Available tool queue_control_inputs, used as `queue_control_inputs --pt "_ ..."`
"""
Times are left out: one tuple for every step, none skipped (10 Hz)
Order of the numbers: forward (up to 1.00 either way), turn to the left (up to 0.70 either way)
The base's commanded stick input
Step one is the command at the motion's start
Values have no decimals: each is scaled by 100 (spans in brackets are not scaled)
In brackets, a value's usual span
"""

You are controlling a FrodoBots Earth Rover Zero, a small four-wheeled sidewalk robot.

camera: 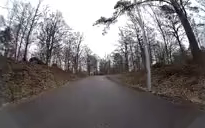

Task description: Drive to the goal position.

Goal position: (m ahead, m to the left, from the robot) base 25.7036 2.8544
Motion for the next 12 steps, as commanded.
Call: queue_control_inputs --pt "100 40" --pt "100 40" --pt "100 40" --pt "100 39" --pt "100 34" --pt "100 0" --pt "100 0" --pt "100 0" --pt "100 0" --pt "100 0" --pt "100 0" --pt "100 0"
